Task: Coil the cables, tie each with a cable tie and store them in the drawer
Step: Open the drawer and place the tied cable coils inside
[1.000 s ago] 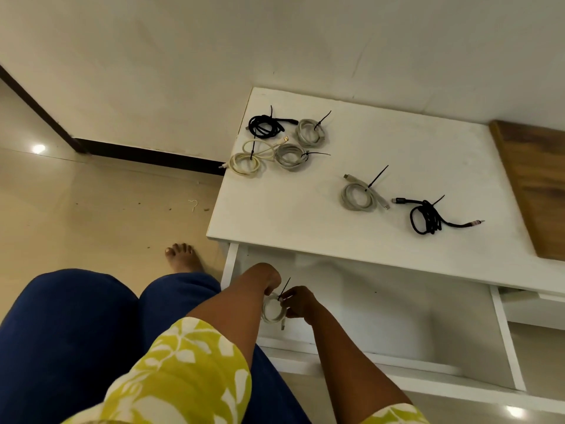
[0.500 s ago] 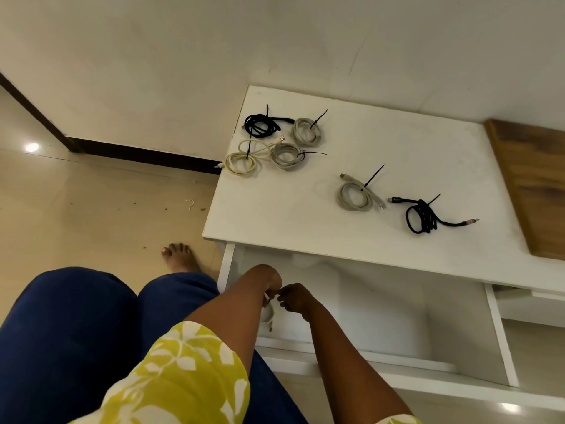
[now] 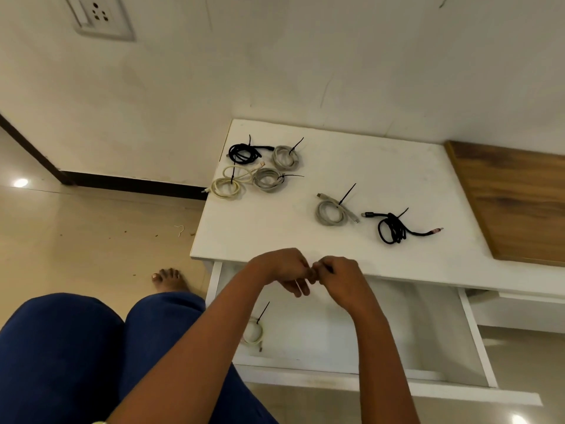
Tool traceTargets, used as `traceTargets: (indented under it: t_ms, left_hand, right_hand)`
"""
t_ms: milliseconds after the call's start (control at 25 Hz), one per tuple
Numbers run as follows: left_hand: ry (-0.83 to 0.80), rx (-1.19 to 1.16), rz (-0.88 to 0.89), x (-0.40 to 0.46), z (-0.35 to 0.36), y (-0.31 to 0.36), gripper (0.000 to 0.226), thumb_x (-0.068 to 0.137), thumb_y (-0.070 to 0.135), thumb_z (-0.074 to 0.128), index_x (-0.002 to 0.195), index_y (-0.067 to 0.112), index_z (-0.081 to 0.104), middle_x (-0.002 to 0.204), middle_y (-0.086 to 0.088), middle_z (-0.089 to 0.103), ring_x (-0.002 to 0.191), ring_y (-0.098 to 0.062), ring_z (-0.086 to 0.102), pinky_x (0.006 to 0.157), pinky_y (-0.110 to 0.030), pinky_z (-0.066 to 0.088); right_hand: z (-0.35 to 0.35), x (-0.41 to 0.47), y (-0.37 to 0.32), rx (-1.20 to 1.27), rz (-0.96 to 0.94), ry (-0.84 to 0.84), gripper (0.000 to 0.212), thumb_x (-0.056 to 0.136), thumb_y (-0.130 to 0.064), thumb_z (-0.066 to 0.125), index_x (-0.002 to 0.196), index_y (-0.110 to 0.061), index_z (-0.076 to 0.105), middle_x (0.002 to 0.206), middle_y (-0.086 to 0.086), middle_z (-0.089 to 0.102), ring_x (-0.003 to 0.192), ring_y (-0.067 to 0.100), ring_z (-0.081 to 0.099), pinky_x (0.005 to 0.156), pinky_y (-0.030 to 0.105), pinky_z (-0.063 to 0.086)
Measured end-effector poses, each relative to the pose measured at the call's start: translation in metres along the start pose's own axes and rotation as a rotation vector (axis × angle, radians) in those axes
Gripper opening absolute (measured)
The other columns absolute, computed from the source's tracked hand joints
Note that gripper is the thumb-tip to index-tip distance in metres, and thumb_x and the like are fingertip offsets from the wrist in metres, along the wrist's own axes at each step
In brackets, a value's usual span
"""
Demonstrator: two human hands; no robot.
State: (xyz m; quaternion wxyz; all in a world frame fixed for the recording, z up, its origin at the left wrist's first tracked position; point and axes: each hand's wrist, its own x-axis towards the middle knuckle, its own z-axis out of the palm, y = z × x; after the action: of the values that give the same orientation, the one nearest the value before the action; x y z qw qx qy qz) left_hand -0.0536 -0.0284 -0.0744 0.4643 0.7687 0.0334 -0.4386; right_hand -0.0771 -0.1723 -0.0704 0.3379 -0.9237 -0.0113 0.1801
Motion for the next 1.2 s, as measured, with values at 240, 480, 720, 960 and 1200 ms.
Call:
traceTargets:
  t_ms: [240,480,720,960,1200]
  left_hand:
    - [0.72,-0.153,0.413,0.008,-0.008,0.01,0.022,0.095,0.02,0.052,0.113,0.011,0.061,0.106,0.001,0.064,0.089,-0.012,0.059,0.078,-0.019,0.042]
    - [0.607,-0.354,0.396,0.029,-0.008,0.015,0.043,0.1,0.016,0.039,0.144,0.016,0.034,0.142,-0.001,0.045,0.123,-0.019,0.049,0.108,-0.033,0.036]
    - [0.542,-0.4,0.382,0.034,-0.003,0.02,0.046,0.098,0.03,0.046,0.142,0.016,0.039,0.136,0.0,0.05,0.125,-0.017,0.047,0.109,-0.031,0.035]
    - [0.592,-0.493,0.386,0.027,-0.001,0.017,0.048,0.091,0.023,0.06,0.136,0.012,0.046,0.129,-0.002,0.053,0.109,-0.012,0.052,0.098,-0.026,0.042]
    - [0.349,-0.497,0.407,0.003,-0.018,0.002,0.031,0.074,0.012,0.079,0.103,0.007,0.069,0.088,-0.003,0.071,0.084,-0.014,0.067,0.076,-0.022,0.056]
  right_hand:
    - [-0.007,0.03,-0.012,0.105,-0.042,0.74,0.021,0.097,-0.014,0.045,0.104,-0.002,0.061,0.108,0.012,0.057,0.1,0.028,0.055,0.084,0.037,0.045]
    - [-0.012,0.075,-0.009,0.167,0.093,0.715,0.034,0.101,-0.012,0.036,0.122,0.01,0.05,0.129,0.021,0.04,0.12,0.032,0.043,0.099,0.03,0.034]
    - [-0.007,0.08,-0.004,0.256,0.207,0.565,0.033,0.093,-0.012,0.052,0.122,0.004,0.048,0.136,0.016,0.029,0.126,0.033,0.031,0.1,0.034,0.033]
    - [-0.004,0.061,-0.003,0.586,0.167,0.488,0.023,0.089,-0.011,0.059,0.107,-0.005,0.045,0.105,0.014,0.058,0.093,0.026,0.055,0.083,0.037,0.045]
    - [-0.024,0.016,0.017,1.007,0.107,0.282,0.014,0.084,-0.005,0.064,0.08,-0.013,0.052,0.072,0.001,0.073,0.068,0.017,0.068,0.057,0.022,0.055]
